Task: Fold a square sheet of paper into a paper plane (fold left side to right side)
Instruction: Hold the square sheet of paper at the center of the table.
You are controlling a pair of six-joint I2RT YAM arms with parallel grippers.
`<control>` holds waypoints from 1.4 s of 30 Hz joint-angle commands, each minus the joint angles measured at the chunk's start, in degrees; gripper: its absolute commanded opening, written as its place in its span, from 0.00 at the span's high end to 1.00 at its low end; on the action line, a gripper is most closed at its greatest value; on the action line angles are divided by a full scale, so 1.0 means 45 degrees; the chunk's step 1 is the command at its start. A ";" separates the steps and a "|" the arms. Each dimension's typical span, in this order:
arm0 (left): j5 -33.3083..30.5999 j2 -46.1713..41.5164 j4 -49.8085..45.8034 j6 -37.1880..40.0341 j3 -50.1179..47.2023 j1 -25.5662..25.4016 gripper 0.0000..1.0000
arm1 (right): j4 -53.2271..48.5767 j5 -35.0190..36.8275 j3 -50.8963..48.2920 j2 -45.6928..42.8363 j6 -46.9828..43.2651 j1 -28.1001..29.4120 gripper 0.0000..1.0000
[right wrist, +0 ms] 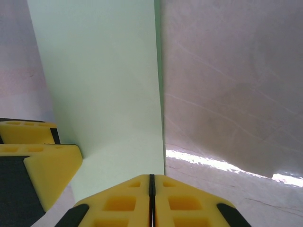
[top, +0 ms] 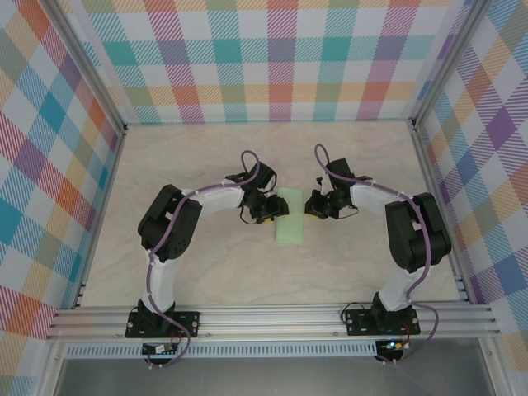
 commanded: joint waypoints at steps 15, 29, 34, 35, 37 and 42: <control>-0.0608 0.0279 -0.0525 0.0029 0.0071 -0.0056 0.48 | 0.0563 -0.1038 0.0186 0.0667 0.0324 0.0262 0.92; -0.0568 0.0276 -0.0515 0.0021 0.0064 -0.0055 0.48 | 0.0410 -0.0757 0.0282 0.1387 0.0240 0.0327 0.95; -0.0520 0.0247 -0.0477 0.0024 0.0073 -0.0054 0.48 | 0.0121 -0.0541 0.0270 0.1685 0.0143 0.0327 0.95; -0.0511 0.0213 -0.0487 0.0019 0.0081 -0.0053 0.48 | 0.0071 -0.0508 0.0267 0.1743 0.0136 0.0327 0.95; -0.0496 0.0133 -0.0499 0.0038 0.0089 -0.0054 0.47 | -0.0162 -0.0335 0.0287 0.1863 0.0060 0.0327 0.95; -0.0608 -0.0422 -0.0808 0.0310 0.0275 0.0008 0.41 | -0.0954 0.0257 0.0326 0.1952 -0.0263 0.0327 0.95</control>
